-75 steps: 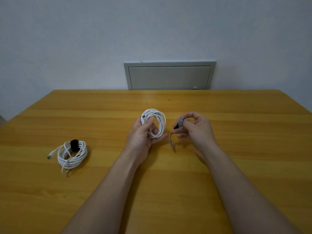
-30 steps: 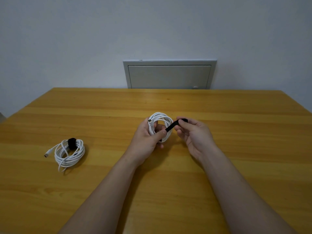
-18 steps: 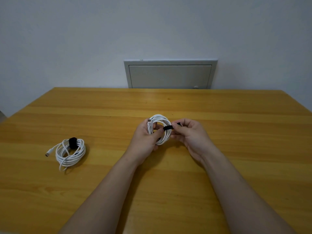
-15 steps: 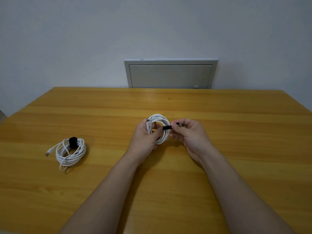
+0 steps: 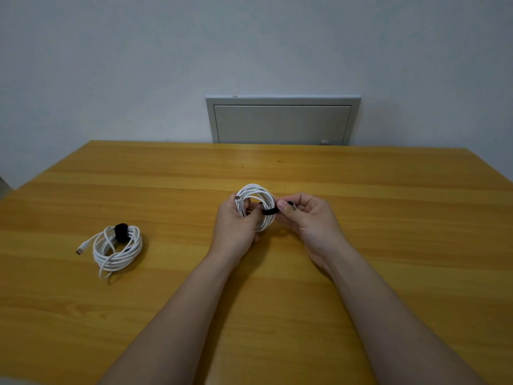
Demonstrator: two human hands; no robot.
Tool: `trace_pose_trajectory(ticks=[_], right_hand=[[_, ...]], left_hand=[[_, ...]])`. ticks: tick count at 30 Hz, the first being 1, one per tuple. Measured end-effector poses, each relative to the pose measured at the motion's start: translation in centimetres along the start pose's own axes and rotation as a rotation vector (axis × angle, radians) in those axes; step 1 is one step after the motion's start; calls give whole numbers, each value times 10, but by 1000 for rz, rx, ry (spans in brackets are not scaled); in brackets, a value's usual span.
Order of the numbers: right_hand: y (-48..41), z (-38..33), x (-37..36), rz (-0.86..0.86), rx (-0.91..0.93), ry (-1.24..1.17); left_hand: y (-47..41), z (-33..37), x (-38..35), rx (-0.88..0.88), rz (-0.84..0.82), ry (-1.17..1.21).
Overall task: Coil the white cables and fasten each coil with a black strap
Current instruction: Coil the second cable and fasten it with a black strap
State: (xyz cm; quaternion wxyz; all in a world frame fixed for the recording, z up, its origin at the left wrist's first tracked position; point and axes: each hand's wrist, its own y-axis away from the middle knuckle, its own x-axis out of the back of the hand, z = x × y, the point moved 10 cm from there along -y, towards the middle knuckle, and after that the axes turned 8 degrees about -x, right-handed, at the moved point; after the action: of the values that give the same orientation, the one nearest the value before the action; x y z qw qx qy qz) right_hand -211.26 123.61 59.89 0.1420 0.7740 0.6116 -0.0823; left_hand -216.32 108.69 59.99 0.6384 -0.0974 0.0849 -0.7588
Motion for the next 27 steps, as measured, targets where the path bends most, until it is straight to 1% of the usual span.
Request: trace_pose_trajectory(ticks=[3, 7, 11, 15, 18, 24, 27], right_hand=[[1, -1, -2, 2, 28, -2], [5, -7, -4, -7, 74, 35], [6, -9, -6, 2, 114, 96], [5, -11, -1, 33, 130, 73], [5, -12, 4, 67, 140, 56], [6, -16, 10, 143, 189, 156], [7, -18, 12, 155, 200, 166]], left_hand=[[0, -1, 1, 6, 5, 22], [0, 0, 1, 30, 1, 113], [1, 7, 0, -5, -4, 140], [2, 17, -5, -36, -43, 169], [2, 15, -9, 21, -60, 299], [4, 17, -12, 21, -89, 324], [5, 18, -14, 46, -100, 390]])
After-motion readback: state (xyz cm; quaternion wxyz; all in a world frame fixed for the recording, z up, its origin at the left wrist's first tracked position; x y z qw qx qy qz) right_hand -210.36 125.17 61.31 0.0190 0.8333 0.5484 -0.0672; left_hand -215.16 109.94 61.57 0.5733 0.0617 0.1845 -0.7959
